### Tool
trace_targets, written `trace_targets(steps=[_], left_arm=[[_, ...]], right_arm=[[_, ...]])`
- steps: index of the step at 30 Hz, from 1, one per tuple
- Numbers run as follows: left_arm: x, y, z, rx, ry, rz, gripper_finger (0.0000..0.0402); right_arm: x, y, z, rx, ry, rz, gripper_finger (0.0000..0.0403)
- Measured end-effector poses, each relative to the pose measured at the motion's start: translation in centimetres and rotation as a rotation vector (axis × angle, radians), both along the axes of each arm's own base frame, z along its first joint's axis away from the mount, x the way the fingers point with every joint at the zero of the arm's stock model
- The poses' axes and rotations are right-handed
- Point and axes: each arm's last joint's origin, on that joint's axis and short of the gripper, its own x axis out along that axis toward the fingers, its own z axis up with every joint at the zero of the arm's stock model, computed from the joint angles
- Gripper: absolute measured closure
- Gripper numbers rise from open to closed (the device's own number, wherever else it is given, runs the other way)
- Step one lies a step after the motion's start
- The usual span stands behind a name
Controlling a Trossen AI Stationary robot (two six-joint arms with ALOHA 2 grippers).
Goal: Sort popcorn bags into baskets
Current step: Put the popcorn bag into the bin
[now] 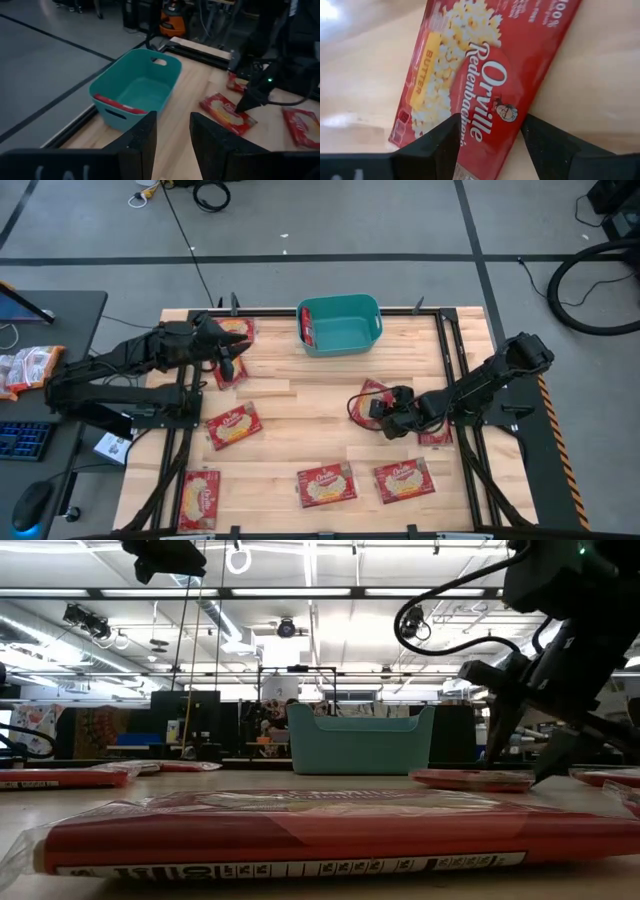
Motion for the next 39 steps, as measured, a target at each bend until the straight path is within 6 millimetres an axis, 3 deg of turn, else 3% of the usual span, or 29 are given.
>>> trace_targets(steps=[6, 17, 21, 26, 31, 34, 39], left_arm=[[-0.2, 0.5, -0.7, -0.016, 0.072, 0.036, 0.0280], [-0.2, 0.9, -1.9, -0.016, 0.212, 0.053, 0.0280], [-0.7, 1.1, -2.6, -0.029, 0.295, 0.118, 0.0280], [-0.5, 1.1, -3.1, -0.068, 0.351, 0.075, 0.0280], [0.7, 1.4, -3.9, -0.051, 0.428, 0.035, 0.0280], [1.8, 1.8, -4.5, -0.034, 0.472, 0.034, 0.0280], [3.4, 2.2, -5.5, -0.070, 0.522, 0.010, 0.0280]], right_arm=[[-0.1, -0.5, -0.1, -0.084, 0.054, 0.079, 0.0240], [0.3, -0.6, 0.7, -0.169, 0.120, 0.235, 0.0390], [1.5, 0.1, 4.4, -0.128, 0.170, 0.382, 0.0391], [3.7, 0.5, 12.5, -0.174, 0.215, 0.483, 0.0393], [7.1, -0.9, 19.6, -0.279, 0.299, 0.479, 0.0393], [9.2, -2.8, 21.9, -0.308, 0.404, 0.432, 0.0393], [12.9, -7.6, 22.9, -0.312, 0.559, 0.379, 0.0393]])
